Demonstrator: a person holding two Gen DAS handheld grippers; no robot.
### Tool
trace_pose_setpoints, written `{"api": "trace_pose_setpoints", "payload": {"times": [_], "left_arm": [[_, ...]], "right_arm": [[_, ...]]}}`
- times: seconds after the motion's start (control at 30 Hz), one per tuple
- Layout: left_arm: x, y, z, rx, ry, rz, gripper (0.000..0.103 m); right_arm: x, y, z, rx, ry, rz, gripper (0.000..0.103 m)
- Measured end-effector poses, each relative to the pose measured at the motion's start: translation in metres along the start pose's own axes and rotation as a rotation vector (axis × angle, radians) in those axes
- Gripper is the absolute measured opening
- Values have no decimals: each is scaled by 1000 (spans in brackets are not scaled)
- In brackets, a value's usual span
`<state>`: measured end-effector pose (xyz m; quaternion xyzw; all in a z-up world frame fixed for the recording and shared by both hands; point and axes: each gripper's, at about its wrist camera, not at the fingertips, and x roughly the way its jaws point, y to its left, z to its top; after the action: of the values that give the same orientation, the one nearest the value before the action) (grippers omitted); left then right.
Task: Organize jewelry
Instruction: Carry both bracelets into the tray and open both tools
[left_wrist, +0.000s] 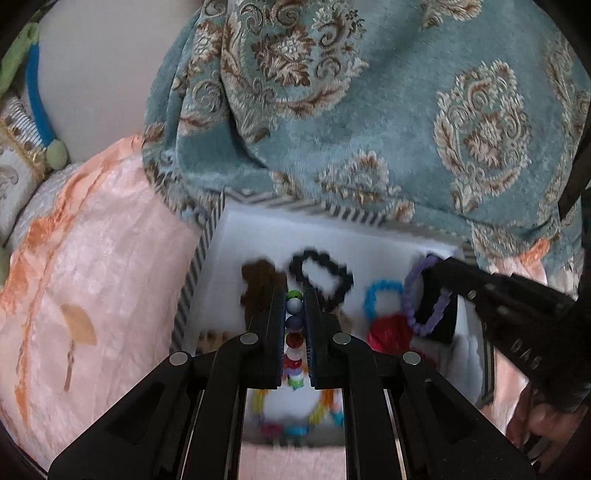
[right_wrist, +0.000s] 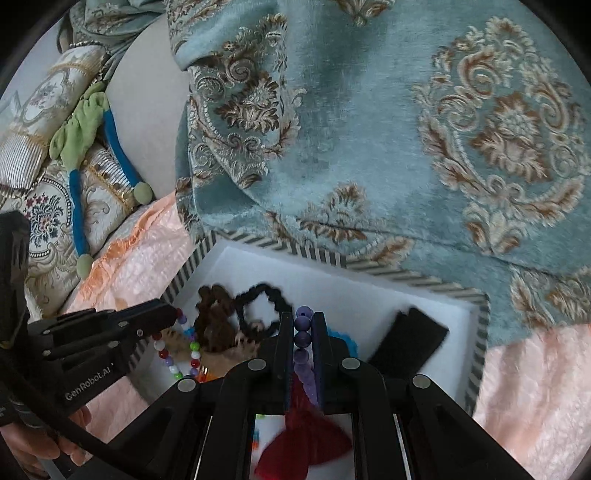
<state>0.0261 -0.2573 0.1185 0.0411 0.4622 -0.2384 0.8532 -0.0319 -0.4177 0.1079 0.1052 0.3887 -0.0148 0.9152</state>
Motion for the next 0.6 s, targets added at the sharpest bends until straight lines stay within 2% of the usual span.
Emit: {"api": "trace_pose_setpoints", "payload": {"times": [0.13,0.27,0.37,0.47,0.5,0.53,0.6], "left_arm": [[18,2,18,-5,-10,-3,8],[44,10,24,-21,16,25,8],[61,21,21,-29,36,79,8],[71,33,17,-48,54,108,11],[73,37,16,-55,60,111,17],[74,39,15,-62,61,112,29],[72,44,13,-82,57,103,43]], "right_arm": [[16,-13,10,33,-19,6,8],[44,-29,10,45,12,-61,8],[59,-40,2,40,56,-131,8],[63,-44,-5,37,79,-161,8],[61,-44,-7,35,78,-159,10],[59,-45,-8,36,75,-156,12],[50,-45,-11,44,56,-141,26]]}}
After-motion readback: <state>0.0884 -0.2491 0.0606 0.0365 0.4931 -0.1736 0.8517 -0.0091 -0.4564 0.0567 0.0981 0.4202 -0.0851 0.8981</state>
